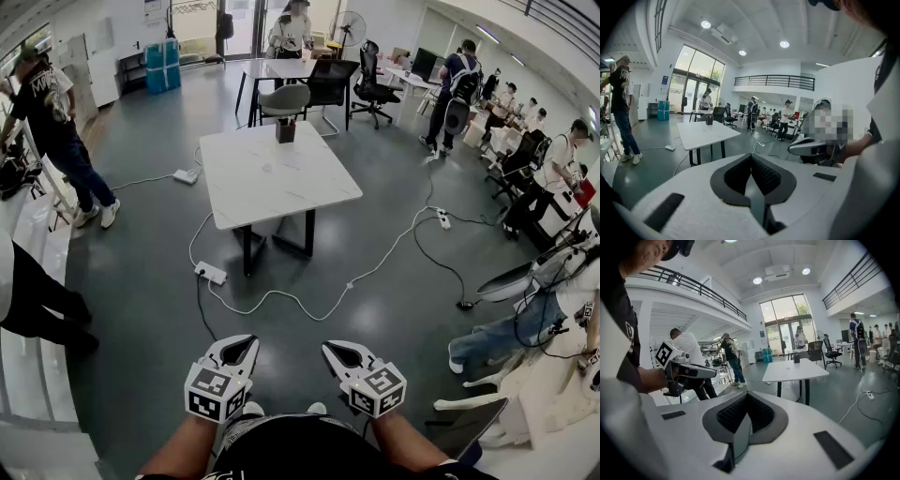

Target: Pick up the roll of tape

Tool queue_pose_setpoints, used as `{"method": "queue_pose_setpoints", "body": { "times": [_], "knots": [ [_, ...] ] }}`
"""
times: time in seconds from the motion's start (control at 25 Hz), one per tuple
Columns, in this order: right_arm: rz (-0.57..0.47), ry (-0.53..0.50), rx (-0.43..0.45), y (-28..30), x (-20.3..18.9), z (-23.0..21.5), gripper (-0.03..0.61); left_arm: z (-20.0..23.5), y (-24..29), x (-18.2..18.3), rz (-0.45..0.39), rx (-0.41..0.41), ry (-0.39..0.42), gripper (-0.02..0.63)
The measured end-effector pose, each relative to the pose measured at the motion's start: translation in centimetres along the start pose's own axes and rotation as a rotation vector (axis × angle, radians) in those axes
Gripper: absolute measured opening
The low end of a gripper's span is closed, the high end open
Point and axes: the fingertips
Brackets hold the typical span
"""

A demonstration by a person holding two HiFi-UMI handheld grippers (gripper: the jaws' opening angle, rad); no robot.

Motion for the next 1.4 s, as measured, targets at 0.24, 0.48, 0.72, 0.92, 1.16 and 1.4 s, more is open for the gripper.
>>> {"method": "queue_pose_setpoints", "body": {
  "times": [0.24, 0.48, 0.72, 0.92, 1.16, 1.4],
  "knots": [
    [0.006, 0.0, 0.004, 0.0, -0.1, 0.7, 0.002, 0.0, -0.4, 0.1, -0.003, 0.0, -0.013, 0.018],
    [0.01, -0.005, 0.004, 0.3, -0.4, 1.0, 0.002, 0.2, -0.7, -0.1, -0.006, 0.0, -0.007, 0.018],
    [0.007, -0.004, 0.041, 0.9, -0.5, 2.2, 0.003, 0.6, -0.9, -0.3, -0.008, -0.008, -0.011, 0.018],
    [0.018, -0.021, 0.064, 1.8, -0.8, 3.9, 0.003, 1.5, -1.7, -0.9, -0.013, -0.01, -0.029, 0.018],
    [0.035, -0.048, 0.087, 3.5, -1.1, 6.3, 0.003, 4.3, -3.6, -1.5, -0.014, 0.017, -0.023, 0.018],
    [0.021, -0.042, 0.066, 5.4, -1.0, 8.1, 0.003, 6.1, -5.3, -2.4, -0.008, 0.0, 0.007, 0.018]
  ]
}}
Point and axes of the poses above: the fingertips, and each gripper's own axes: y forward along the fingers, z to its left, x out of its top, and after that the axes turned 5 degrees about y, right-handed
